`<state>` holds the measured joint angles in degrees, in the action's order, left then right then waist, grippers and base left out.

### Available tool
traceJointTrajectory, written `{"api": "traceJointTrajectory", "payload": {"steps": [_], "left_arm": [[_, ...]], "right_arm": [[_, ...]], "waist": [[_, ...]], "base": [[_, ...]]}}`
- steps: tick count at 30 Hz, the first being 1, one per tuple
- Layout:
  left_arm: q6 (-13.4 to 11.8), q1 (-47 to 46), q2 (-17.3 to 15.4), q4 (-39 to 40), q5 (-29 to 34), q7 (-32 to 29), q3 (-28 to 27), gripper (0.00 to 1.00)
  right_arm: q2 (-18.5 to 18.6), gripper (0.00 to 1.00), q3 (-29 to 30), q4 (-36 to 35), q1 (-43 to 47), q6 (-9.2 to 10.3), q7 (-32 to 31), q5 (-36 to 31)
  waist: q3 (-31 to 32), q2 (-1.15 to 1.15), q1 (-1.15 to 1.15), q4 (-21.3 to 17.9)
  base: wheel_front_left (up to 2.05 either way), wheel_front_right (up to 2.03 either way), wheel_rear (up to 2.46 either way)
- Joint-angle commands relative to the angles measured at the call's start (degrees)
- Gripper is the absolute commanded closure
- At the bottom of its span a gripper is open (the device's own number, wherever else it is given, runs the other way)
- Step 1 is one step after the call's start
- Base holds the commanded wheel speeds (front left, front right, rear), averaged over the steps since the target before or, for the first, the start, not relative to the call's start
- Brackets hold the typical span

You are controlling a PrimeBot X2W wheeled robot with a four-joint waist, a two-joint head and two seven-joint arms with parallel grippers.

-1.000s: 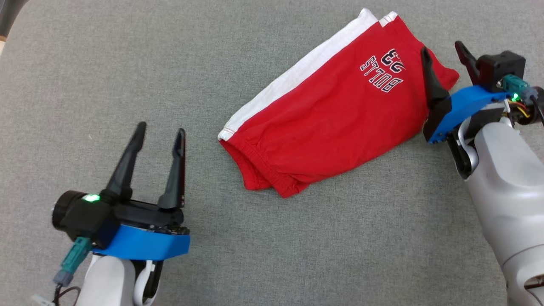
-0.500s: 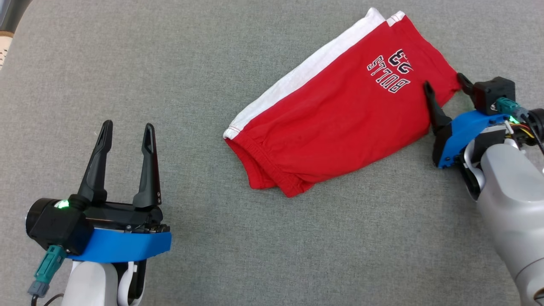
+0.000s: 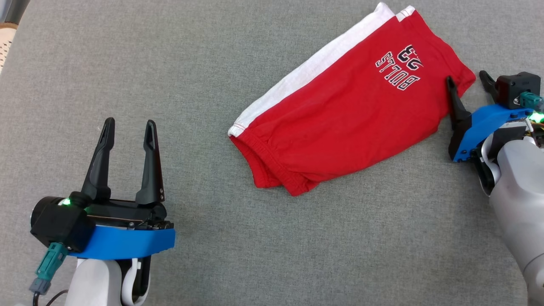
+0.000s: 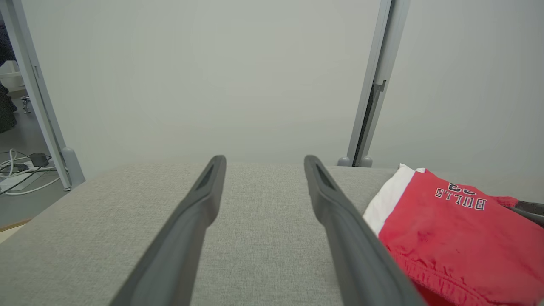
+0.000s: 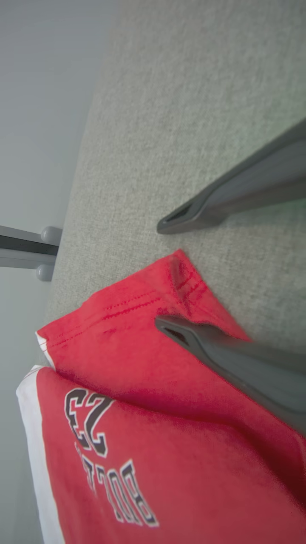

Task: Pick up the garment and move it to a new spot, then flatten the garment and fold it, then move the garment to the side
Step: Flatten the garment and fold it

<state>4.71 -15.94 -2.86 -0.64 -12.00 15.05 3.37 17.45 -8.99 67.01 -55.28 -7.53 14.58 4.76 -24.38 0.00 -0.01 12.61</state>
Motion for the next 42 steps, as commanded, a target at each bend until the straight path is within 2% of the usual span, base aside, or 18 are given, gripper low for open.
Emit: {"api": "traceJointTrajectory", "payload": {"steps": [1,3,4,5,6,13,24,31,36,42], "left_arm": [[-0.15,-0.49,-0.13,0.18,-0.30,0.16,0.19,0.00],[-0.39,-0.62,-0.12,0.22,-0.49,0.16,0.46,0.00],[-0.45,-0.64,-0.13,0.18,-0.50,0.16,0.59,0.00],[-0.52,-0.60,-0.13,0.13,-0.45,0.16,0.65,0.00],[-0.60,-0.56,-0.13,0.08,-0.50,0.16,0.69,0.00],[-0.36,0.47,-0.13,-0.36,0.06,0.16,0.04,0.00],[0.40,2.78,-0.14,-0.94,1.78,0.17,-1.62,0.00],[0.88,4.00,-0.15,-0.98,2.48,0.16,-2.10,0.00],[0.95,4.38,-0.15,-0.99,2.54,0.16,-1.91,0.00],[1.21,4.73,-0.15,-0.95,2.56,0.16,-1.89,0.00]], "right_arm": [[-0.94,0.00,0.16,1.13,0.03,0.08,-0.10,0.28],[-1.99,0.00,0.00,1.62,-0.01,0.06,-0.07,0.71],[-2.66,0.51,0.06,1.90,0.04,0.05,-0.07,1.37],[-3.12,0.95,0.12,2.10,0.03,0.05,-0.06,1.96],[-3.25,1.00,0.07,2.21,0.07,0.05,-0.01,2.41],[-3.31,1.00,0.99,-1.37,3.34,0.07,0.50,7.05],[-4.56,1.00,5.77,-20.21,20.01,0.07,0.51,14.86],[-5.83,1.00,10.30,-27.52,29.11,0.07,0.51,16.71],[-6.60,1.00,15.30,-30.93,35.31,0.07,0.52,17.41],[-7.55,1.00,18.19,-32.52,38.90,0.07,0.18,17.55]], "waist": [[-0.11,0.00,0.01,0.07],[-0.22,0.00,0.01,0.13],[-0.21,0.00,0.01,0.12],[-0.20,0.00,0.01,0.06],[-0.17,0.00,0.01,-0.01],[1.40,0.00,0.01,-1.85],[5.80,0.00,0.01,-7.97],[7.51,0.00,0.01,-10.78],[8.11,0.00,0.01,-11.54],[8.30,0.00,0.01,-11.69]], "base": [[0.00,0.00,0.00],[0.00,0.00,0.00],[0.00,0.00,0.00],[0.00,0.00,0.00],[0.00,0.00,0.00],[0.00,0.00,0.00],[0.00,0.00,0.00],[0.00,0.00,0.00],[0.00,0.00,0.00],[0.00,0.00,0.00]]}}
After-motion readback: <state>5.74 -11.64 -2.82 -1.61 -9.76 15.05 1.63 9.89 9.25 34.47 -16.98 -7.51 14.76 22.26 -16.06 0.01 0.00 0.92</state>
